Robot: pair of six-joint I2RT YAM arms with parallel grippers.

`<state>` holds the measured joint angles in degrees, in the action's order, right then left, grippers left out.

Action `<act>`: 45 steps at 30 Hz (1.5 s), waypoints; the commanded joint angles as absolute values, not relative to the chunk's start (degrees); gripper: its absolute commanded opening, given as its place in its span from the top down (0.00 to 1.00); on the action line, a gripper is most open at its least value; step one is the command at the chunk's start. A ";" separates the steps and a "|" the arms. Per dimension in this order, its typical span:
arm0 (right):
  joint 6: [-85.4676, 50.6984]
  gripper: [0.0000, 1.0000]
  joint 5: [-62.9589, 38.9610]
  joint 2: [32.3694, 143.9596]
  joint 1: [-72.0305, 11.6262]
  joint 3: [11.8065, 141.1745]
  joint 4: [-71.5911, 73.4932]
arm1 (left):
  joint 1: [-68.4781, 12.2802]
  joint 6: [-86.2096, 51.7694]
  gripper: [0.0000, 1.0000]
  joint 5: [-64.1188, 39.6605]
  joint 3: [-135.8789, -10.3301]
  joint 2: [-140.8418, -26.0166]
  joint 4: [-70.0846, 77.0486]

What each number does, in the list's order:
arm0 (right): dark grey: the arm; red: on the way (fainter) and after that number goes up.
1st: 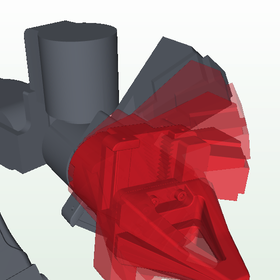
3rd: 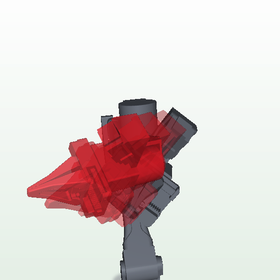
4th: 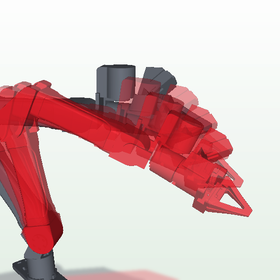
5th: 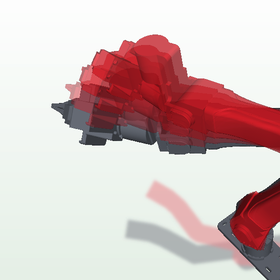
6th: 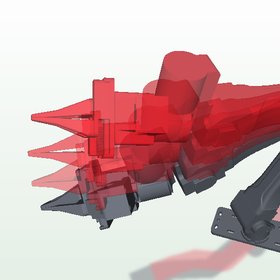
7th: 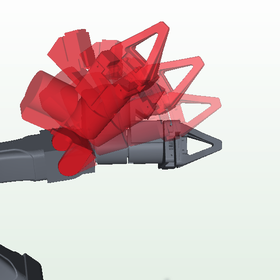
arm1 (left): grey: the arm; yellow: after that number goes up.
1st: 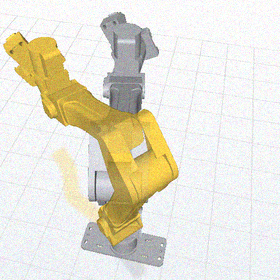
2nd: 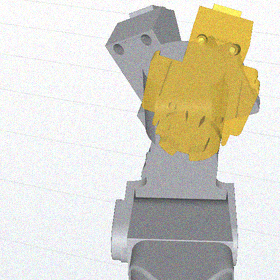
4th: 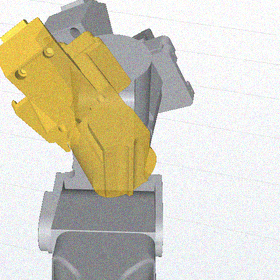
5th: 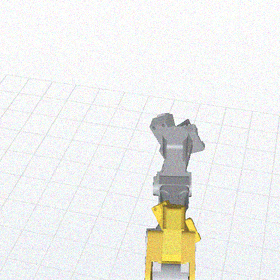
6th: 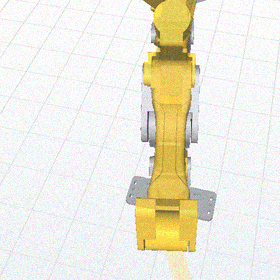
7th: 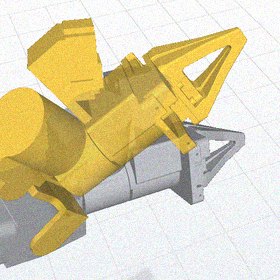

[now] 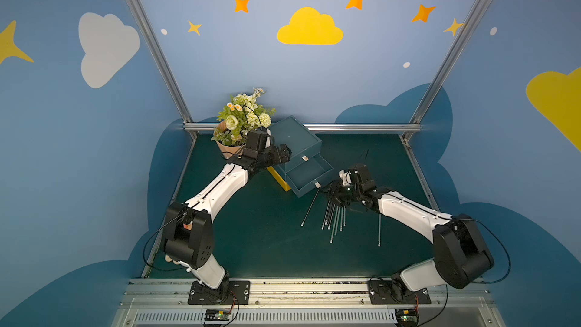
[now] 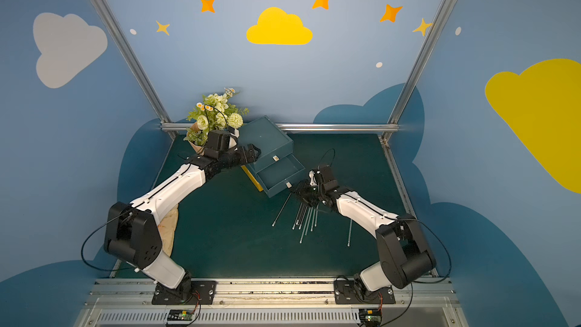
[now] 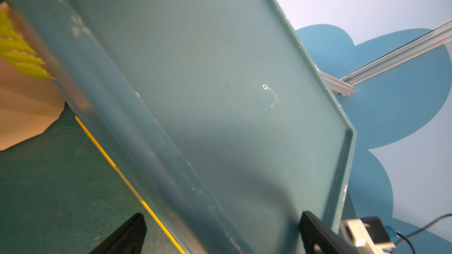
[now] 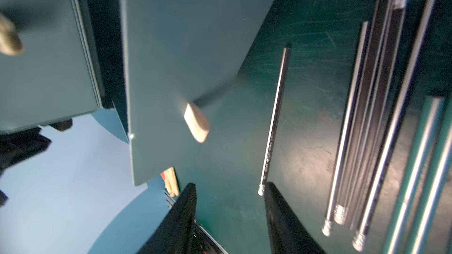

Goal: Please place the pencils in the drawer according to their color
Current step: Open the drawer in the storage box, then pick up the pencil from the center of the board.

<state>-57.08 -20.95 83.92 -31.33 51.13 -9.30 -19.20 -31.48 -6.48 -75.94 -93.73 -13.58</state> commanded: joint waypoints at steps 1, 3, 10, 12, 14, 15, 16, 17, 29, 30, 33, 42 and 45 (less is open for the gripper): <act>-50.78 0.52 -14.10 82.79 -34.66 53.43 -21.49 | -19.34 -31.17 0.00 -5.65 -74.54 -92.54 -16.08; -50.52 0.52 -11.43 83.34 -37.18 54.01 -23.25 | -19.34 -31.12 0.00 -5.30 -74.35 -92.29 -16.34; -53.99 0.52 -1.62 88.83 -46.71 60.27 -30.16 | -19.25 -31.49 0.00 -5.36 -73.82 -92.39 -16.67; -55.69 0.52 0.27 90.92 -48.97 62.45 -31.56 | -19.16 -31.88 0.00 -5.94 -73.32 -92.38 -15.94; -58.13 0.53 2.77 93.10 -51.41 64.58 -33.11 | -19.03 -32.31 0.00 -6.94 -73.02 -92.54 -15.64; -59.22 0.52 3.46 94.10 -52.30 65.52 -33.56 | -18.92 -32.39 0.00 -7.26 -72.88 -92.51 -15.58; -60.55 0.52 4.50 95.18 -53.28 66.58 -34.50 | -18.92 -32.31 0.00 -7.46 -72.59 -92.40 -15.27; -61.59 0.52 5.23 96.40 -54.20 67.68 -35.19 | -18.75 -32.41 0.00 -7.68 -72.28 -92.22 -14.97; -63.26 0.56 4.49 106.75 -56.25 75.68 -41.48 | -16.79 -35.05 0.00 -9.64 -69.88 -90.85 -11.56; -62.98 0.56 4.40 107.33 -56.21 76.00 -41.65 | -16.72 -35.17 0.00 -9.67 -69.75 -90.71 -11.28; -62.63 0.57 4.40 108.98 -55.83 77.19 -41.84 | -16.62 -35.55 0.00 -10.19 -69.67 -90.92 -10.55; -61.68 0.61 3.69 115.36 -55.11 81.86 -42.60 | -15.74 -35.22 0.00 -10.62 -69.43 -90.74 -10.63; -61.94 0.64 3.20 116.54 -54.90 82.35 -42.99 | -15.32 -35.28 0.00 -10.90 -69.21 -90.62 -10.50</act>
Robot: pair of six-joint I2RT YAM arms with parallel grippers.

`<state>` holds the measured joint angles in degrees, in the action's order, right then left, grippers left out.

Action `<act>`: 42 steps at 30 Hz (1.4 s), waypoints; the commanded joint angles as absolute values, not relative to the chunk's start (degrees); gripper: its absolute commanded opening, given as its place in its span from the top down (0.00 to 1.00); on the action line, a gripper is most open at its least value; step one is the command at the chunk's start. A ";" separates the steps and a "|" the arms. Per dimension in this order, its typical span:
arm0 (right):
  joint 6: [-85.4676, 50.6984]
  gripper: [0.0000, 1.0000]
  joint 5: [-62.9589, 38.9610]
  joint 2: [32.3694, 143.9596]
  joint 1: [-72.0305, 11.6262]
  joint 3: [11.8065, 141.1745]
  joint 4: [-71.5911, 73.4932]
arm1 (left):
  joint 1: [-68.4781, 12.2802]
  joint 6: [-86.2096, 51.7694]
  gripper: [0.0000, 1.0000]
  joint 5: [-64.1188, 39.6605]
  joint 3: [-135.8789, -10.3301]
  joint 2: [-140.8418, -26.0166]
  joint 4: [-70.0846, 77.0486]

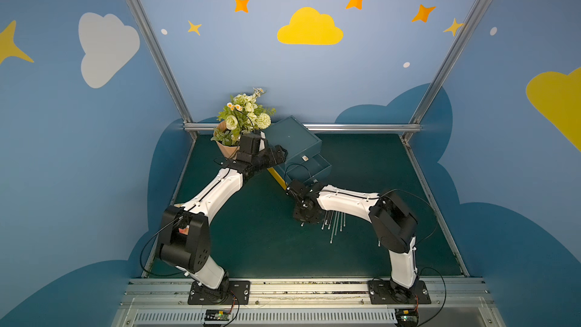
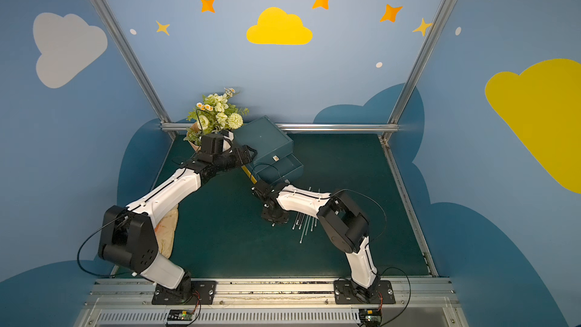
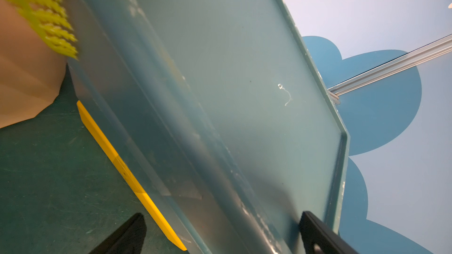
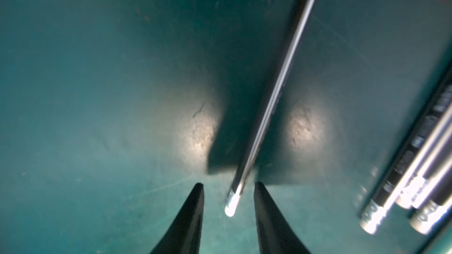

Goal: Please place the pencils in the drawer according to their color
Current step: Pick up the pencil from the center of the board, then place the pencil in the drawer.

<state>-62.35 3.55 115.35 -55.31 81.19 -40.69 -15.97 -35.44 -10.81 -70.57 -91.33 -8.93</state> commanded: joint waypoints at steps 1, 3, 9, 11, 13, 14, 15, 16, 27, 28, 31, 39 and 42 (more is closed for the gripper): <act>-62.03 0.66 2.99 116.72 -54.84 82.39 -42.98 | -15.25 -35.28 0.00 -10.98 -69.17 -90.53 -10.46; -62.21 0.68 2.75 117.14 -54.76 82.27 -43.06 | -15.03 -35.41 0.00 -11.16 -69.08 -90.55 -10.37; -62.75 0.89 1.77 117.56 -54.47 81.92 -43.46 | -14.68 -35.36 0.00 -11.59 -68.65 -90.27 -10.28; -62.84 0.94 1.67 117.37 -54.40 81.61 -43.43 | -14.50 -35.25 0.00 -11.68 -68.47 -90.18 -10.37; -62.85 1.00 1.58 117.06 -54.32 81.31 -43.42 | -14.56 -35.25 0.00 -11.69 -68.36 -90.17 -10.35; -62.84 1.00 1.58 116.84 -54.32 81.17 -43.42 | -14.58 -35.32 0.00 -11.69 -68.34 -90.11 -10.37; -62.84 1.00 1.54 116.57 -54.23 80.89 -43.42 | -14.58 -35.27 0.00 -11.69 -68.30 -90.09 -10.45; -62.89 1.00 1.36 116.15 -54.14 80.56 -43.42 | -14.59 -35.29 0.00 -11.64 -68.29 -90.24 -10.50; -64.40 1.00 0.42 105.34 -52.74 73.13 -42.13 | -14.59 -35.53 0.00 -12.12 -68.35 -90.53 -10.47; -64.60 1.00 0.44 104.23 -52.63 72.46 -42.06 | -14.58 -35.57 0.00 -12.09 -68.29 -90.53 -10.53; -65.08 1.00 0.44 99.78 -51.65 69.98 -42.01 | -14.59 -35.57 0.00 -12.36 -68.46 -90.84 -10.89; -64.47 1.00 0.43 87.62 -46.65 66.79 -42.10 | -14.79 -35.24 0.00 -12.96 -69.17 -91.60 -11.68; -64.79 1.00 1.29 85.34 -44.79 68.69 -42.12 | -14.94 -35.16 0.00 -13.01 -69.30 -91.85 -11.67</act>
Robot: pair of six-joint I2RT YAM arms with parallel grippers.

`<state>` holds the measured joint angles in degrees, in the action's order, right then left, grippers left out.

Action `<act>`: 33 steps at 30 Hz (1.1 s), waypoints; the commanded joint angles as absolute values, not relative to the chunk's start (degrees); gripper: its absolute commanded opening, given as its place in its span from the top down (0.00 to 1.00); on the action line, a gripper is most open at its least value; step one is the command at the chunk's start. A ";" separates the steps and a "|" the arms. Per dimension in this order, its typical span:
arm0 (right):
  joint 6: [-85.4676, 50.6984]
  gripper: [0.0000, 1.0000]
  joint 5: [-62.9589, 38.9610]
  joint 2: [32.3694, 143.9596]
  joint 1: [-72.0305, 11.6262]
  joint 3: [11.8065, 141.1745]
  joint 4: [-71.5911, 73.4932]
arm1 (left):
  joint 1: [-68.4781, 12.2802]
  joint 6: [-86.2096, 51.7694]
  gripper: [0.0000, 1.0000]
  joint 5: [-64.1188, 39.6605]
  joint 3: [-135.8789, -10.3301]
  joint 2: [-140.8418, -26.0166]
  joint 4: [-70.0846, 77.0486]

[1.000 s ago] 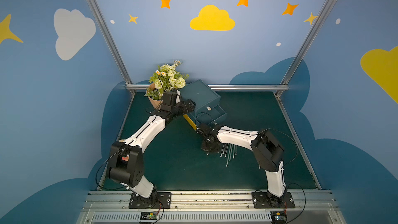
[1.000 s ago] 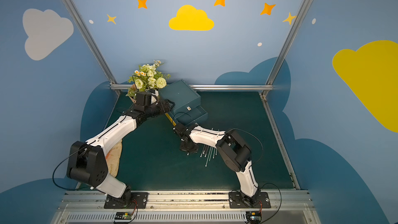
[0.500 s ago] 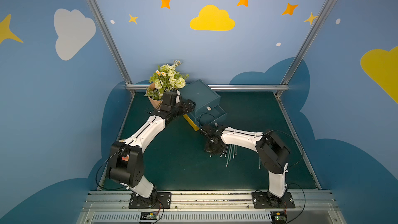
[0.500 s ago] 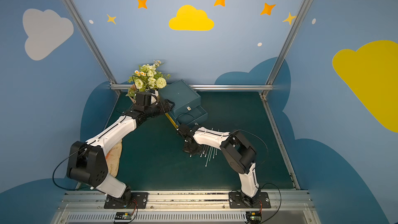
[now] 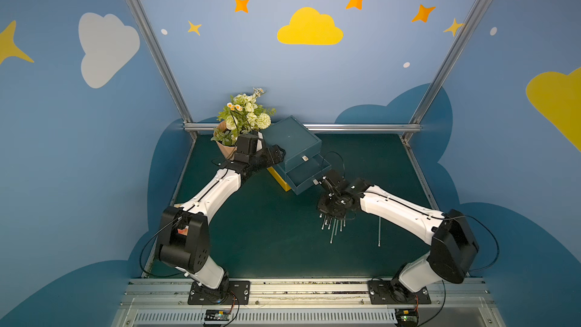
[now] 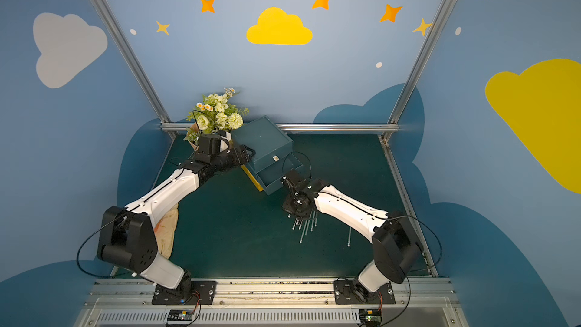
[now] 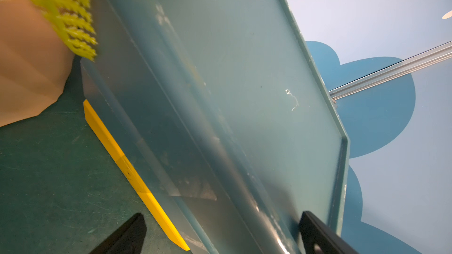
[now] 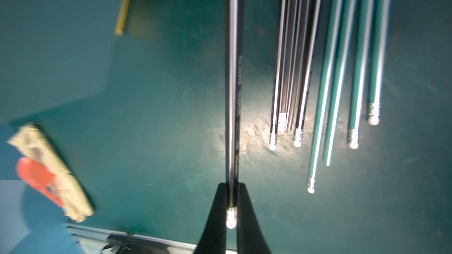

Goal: Please place the pencils in the drawer according to their color
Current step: Place the pencil in the drawer.

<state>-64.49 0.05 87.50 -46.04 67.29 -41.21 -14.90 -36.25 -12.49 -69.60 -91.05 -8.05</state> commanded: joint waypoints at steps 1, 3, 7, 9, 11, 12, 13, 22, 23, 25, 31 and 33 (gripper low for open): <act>-64.69 1.00 1.60 85.05 -44.25 69.57 -41.97 | -14.93 -35.16 0.00 -13.01 -69.37 -91.93 -11.76; -64.61 1.00 2.42 85.02 -43.50 71.94 -41.17 | -15.08 -35.18 0.00 -12.96 -69.52 -92.23 -11.73; -62.96 1.00 2.39 86.96 -42.24 75.97 -37.14 | -15.48 -35.10 0.00 -13.00 -70.12 -92.61 -12.01; -62.23 1.00 1.60 89.14 -41.68 78.96 -35.76 | -15.68 -35.03 0.00 -12.95 -70.53 -92.88 -12.26; -61.55 1.00 1.04 91.49 -41.45 81.95 -35.09 | -15.93 -34.82 0.00 -12.88 -70.89 -92.97 -12.47; -61.35 1.00 1.06 92.70 -41.42 83.55 -35.02 | -16.10 -34.72 0.00 -12.82 -71.14 -93.00 -12.57; -61.27 1.00 0.99 93.94 -41.35 84.73 -34.89 | -16.10 -34.72 0.00 -12.80 -71.23 -93.10 -12.61; -61.17 1.00 -0.15 103.85 -41.21 93.15 -33.06 | -16.52 -34.19 0.00 -12.41 -71.23 -93.21 -13.29; -61.09 1.00 -0.34 104.76 -41.18 93.94 -33.04 | -16.52 -34.19 0.00 -12.43 -71.34 -93.24 -13.36; -61.09 1.00 -0.44 106.37 -41.19 95.02 -33.05 | -16.52 -34.10 0.00 -12.32 -71.28 -93.08 -13.38; -61.74 1.00 -2.08 109.44 -41.91 96.11 -32.87 | -16.55 -34.17 0.00 -12.14 -71.19 -93.10 -13.36; -61.94 1.00 -2.78 110.05 -42.41 96.14 -32.65 | -16.51 -34.19 0.00 -12.10 -71.10 -93.08 -13.27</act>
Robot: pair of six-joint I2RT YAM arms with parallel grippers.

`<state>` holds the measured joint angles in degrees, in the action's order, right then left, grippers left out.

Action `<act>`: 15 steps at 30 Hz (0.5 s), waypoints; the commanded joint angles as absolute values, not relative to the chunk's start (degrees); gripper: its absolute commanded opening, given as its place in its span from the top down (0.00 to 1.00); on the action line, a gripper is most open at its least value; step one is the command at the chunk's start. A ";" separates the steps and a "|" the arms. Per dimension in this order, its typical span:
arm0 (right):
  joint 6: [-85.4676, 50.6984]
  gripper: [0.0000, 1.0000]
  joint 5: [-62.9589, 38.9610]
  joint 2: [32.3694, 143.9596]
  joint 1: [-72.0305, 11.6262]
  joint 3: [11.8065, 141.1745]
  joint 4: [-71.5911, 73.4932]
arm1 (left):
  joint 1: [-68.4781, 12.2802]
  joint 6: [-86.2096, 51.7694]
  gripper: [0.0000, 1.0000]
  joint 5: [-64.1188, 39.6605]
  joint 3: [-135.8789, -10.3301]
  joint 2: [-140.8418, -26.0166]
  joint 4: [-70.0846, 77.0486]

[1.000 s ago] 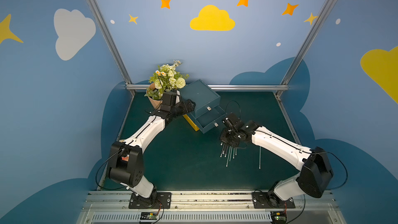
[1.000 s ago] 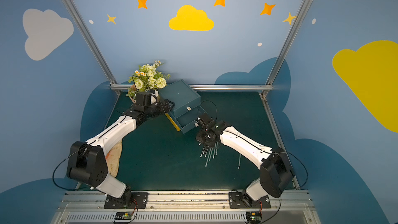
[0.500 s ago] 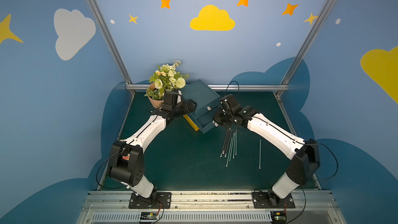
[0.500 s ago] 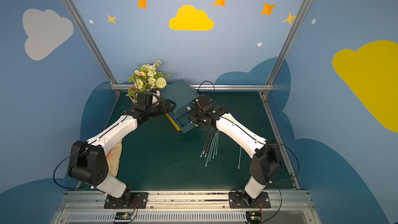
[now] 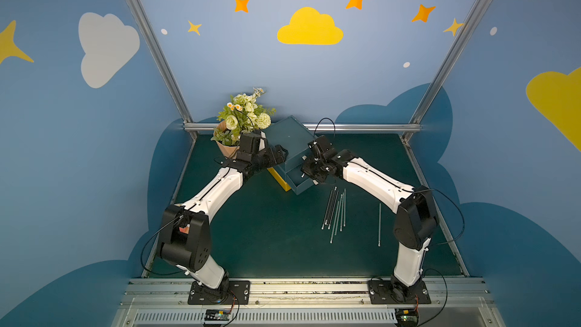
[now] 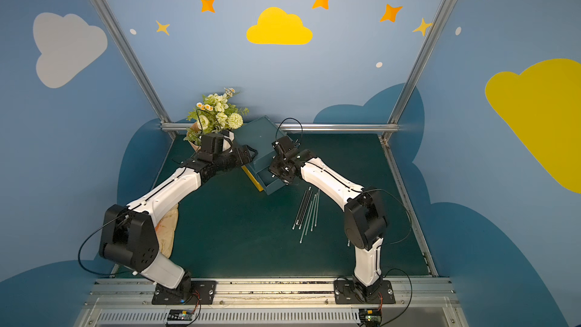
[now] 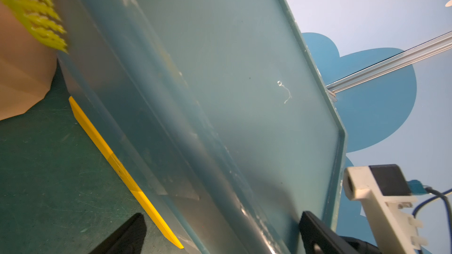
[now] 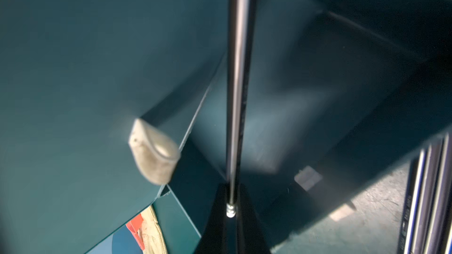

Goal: Please place the pencils in the drawer according to their color
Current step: Place the pencil in the drawer.

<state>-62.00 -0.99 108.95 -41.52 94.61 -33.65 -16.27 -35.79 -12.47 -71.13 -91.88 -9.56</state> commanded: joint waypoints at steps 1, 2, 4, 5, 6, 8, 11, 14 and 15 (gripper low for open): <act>-62.07 1.00 -3.13 110.37 -42.81 96.15 -32.78 | -16.53 -34.32 0.00 -12.10 -71.08 -93.18 -13.18; -62.27 1.00 -3.40 110.64 -43.11 96.07 -32.74 | -16.61 -34.38 0.00 -12.17 -71.01 -93.22 -13.10; -62.49 1.00 -4.35 111.07 -43.74 96.06 -32.66 | -16.64 -34.37 0.00 -12.10 -71.01 -93.30 -13.10; -62.58 1.00 -4.63 111.20 -44.10 96.06 -32.62 | -16.59 -34.38 0.00 -12.06 -70.99 -93.24 -13.10; -62.66 1.00 -4.81 111.27 -44.35 96.06 -32.61 | -16.56 -34.37 0.00 -12.08 -71.00 -93.32 -13.10; -62.75 1.00 -5.06 111.14 -44.90 95.74 -32.61 | -16.56 -34.37 0.00 -12.11 -71.01 -93.32 -13.10; -62.93 1.00 -5.26 110.77 -45.31 95.26 -32.53 | -16.59 -34.37 0.00 -12.20 -70.92 -93.31 -13.18; -62.97 0.94 -5.36 110.23 -45.27 95.01 -32.52 | -16.61 -34.45 0.00 -12.25 -70.93 -93.34 -13.07; -62.89 0.88 -5.45 109.98 -45.26 95.08 -32.53 | -16.54 -34.41 0.00 -12.28 -70.93 -93.38 -13.12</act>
